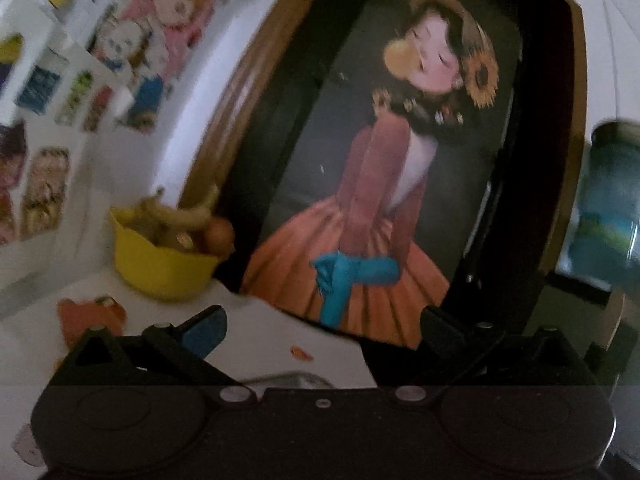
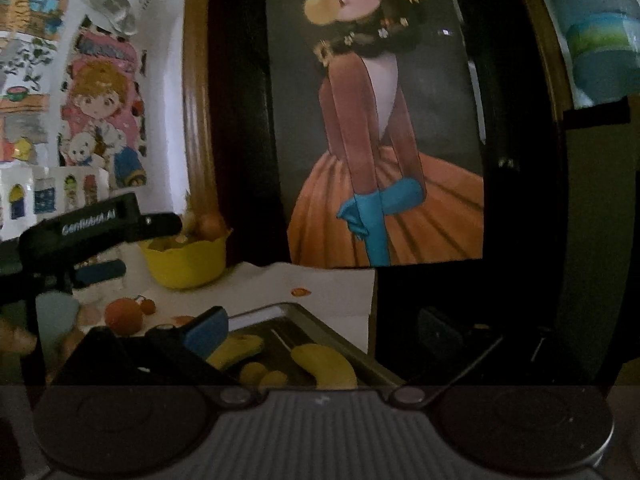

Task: Organize fruits
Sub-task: 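Open both tools to release the bananas and lift away, then move the open left tool down toward a red cherry tomato on the cloth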

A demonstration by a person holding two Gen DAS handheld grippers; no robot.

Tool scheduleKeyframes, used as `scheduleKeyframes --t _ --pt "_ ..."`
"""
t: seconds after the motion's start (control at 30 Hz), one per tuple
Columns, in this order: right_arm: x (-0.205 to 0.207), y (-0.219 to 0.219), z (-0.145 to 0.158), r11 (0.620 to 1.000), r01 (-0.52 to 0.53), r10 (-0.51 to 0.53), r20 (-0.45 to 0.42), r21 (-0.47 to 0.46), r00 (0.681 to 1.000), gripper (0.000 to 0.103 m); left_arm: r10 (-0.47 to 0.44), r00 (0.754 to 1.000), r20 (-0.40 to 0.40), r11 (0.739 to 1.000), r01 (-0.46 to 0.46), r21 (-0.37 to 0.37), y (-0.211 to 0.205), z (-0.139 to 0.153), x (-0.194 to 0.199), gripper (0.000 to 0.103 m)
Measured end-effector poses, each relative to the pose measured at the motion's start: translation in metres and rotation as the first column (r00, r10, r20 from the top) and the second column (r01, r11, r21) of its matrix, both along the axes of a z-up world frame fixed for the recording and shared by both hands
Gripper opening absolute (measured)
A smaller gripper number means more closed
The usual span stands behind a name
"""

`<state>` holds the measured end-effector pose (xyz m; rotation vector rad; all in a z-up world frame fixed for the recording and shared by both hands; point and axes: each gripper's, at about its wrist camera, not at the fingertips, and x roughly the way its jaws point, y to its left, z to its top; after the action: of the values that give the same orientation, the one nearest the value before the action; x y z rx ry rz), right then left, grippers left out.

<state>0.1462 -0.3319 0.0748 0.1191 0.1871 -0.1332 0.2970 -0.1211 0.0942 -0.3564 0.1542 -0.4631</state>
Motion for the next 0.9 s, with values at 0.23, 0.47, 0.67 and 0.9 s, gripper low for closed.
scheduleKeyframes --t 0.23,0.47,0.67,0.9 --pt "-0.022 0.023 0.016 0.999 -0.030 0.030 0.052 -0.011 0.998 0.103 0.079 0.995 0.063 0.996 -0.081 0.034 0.051 0.030 -0.039 0.102" --pt "-0.043 0.063 0.020 0.993 -0.115 0.114 0.089 -0.002 0.989 0.103 0.161 0.984 0.080 0.982 -0.167 0.090 0.114 0.036 -0.075 0.102" --pt "-0.057 0.094 0.016 0.984 -0.178 0.175 0.097 0.025 0.980 0.103 0.229 0.972 0.044 0.964 -0.233 0.126 0.156 0.024 -0.090 0.102" --pt "-0.071 0.119 -0.005 0.978 -0.204 0.201 0.060 0.053 0.978 0.103 0.248 0.968 -0.049 0.956 -0.236 0.173 0.181 -0.009 -0.097 0.102"
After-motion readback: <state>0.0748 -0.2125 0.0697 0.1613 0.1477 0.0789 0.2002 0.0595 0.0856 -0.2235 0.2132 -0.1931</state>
